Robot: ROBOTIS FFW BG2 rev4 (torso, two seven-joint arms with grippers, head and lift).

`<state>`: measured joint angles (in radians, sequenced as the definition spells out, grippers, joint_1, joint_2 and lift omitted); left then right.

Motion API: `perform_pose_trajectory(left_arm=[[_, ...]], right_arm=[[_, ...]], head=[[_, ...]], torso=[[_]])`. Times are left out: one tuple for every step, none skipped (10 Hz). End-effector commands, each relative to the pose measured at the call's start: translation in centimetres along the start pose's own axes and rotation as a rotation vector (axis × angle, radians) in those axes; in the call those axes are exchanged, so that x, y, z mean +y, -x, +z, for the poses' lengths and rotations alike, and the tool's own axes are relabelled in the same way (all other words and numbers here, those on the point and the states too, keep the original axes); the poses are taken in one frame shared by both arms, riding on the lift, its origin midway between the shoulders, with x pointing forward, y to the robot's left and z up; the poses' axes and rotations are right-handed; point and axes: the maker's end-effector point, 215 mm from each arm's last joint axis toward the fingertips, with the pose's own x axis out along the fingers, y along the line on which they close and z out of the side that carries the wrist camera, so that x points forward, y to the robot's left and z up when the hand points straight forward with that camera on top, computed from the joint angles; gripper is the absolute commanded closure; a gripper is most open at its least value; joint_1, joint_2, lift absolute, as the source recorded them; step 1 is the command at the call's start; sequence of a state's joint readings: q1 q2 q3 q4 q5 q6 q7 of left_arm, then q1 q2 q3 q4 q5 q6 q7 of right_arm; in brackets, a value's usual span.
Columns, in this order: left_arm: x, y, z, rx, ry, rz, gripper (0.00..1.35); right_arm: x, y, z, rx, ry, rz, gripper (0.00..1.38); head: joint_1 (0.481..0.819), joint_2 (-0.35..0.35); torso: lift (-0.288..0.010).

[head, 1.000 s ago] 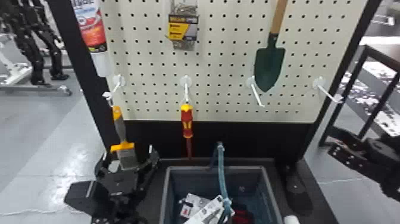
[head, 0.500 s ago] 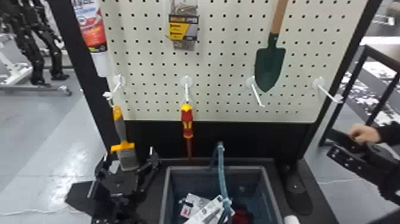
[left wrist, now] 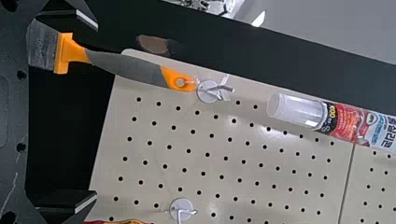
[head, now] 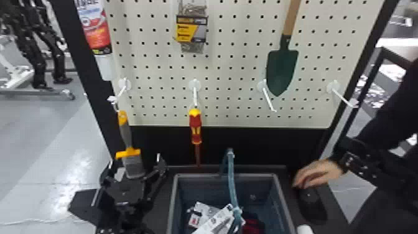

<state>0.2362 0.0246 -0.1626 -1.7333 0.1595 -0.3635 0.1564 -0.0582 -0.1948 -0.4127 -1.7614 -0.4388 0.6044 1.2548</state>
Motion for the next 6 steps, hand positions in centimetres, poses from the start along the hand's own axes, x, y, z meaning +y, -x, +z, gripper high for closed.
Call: perform_pose_trajectory(left_arm=[[0.0,0.0,0.0,0.0,0.0,0.0,0.0],[0.0,0.0,0.0,0.0,0.0,0.0,0.0],[0.0,0.0,0.0,0.0,0.0,0.0,0.0],[0.0,0.0,0.0,0.0,0.0,0.0,0.0],[0.0,0.0,0.0,0.0,0.0,0.0,0.0],[0.0,0.0,0.0,0.0,0.0,0.0,0.0]], right_arm=[[-0.01,0.0,-0.01,0.0,0.0,0.0,0.0],[-0.01,0.0,-0.01,0.0,0.0,0.0,0.0],[-0.01,0.0,-0.01,0.0,0.0,0.0,0.0],[-0.01,0.0,-0.01,0.0,0.0,0.0,0.0],[-0.01,0.0,-0.01,0.0,0.0,0.0,0.0],[-0.01,0.0,-0.01,0.0,0.0,0.0,0.0]], head=[[0.549,0.0],[0.549,0.0],[0.549,0.0],[0.549,0.0],[0.549,0.0],[0.549,0.0]], torso=[[-0.1],[-0.1],[-0.1],[-0.1],[-0.1],[-0.1]])
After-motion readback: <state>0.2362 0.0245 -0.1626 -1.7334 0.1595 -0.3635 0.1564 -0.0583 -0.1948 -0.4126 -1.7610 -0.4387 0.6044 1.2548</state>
